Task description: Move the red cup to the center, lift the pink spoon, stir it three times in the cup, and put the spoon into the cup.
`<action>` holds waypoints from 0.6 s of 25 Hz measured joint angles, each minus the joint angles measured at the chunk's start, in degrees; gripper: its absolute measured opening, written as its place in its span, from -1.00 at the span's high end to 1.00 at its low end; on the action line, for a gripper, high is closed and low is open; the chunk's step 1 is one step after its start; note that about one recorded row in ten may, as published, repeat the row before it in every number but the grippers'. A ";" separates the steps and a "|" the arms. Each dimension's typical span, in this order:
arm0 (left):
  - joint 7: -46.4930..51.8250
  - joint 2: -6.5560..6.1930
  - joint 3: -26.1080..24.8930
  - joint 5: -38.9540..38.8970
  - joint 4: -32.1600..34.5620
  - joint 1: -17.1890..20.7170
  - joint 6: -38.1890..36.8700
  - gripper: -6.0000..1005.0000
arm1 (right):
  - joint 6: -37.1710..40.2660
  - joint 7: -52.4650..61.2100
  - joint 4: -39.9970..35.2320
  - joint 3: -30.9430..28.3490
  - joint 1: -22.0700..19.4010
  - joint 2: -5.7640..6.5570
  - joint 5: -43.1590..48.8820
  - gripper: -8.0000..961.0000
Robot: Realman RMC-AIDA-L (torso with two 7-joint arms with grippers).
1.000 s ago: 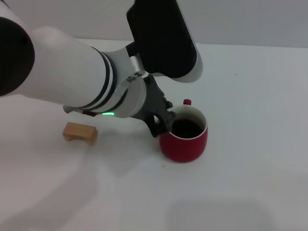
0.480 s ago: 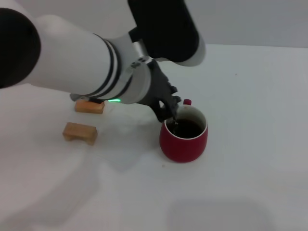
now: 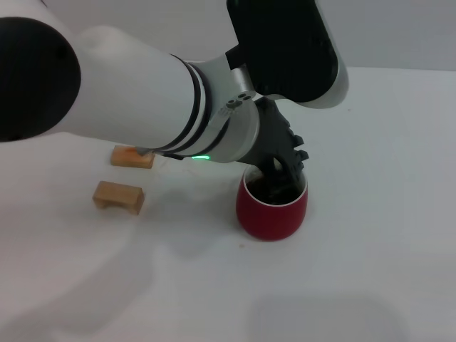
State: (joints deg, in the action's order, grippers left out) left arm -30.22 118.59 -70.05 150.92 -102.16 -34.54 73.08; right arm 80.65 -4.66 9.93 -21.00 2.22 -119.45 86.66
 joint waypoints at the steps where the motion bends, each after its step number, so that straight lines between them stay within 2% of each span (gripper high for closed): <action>1: -0.03 0.00 0.03 -0.31 -0.05 0.00 -0.14 0.74 | 0.00 0.00 0.00 0.00 0.03 -0.02 0.00 0.98; 15: 0.03 -0.33 0.21 -0.30 -1.58 1.41 3.46 0.75 | -0.02 0.00 0.00 0.00 0.16 -0.08 0.00 0.99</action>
State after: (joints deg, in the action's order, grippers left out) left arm -30.19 118.27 -69.84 150.62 -103.74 -33.13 76.54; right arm 80.63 -4.66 9.93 -21.00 2.37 -119.53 86.66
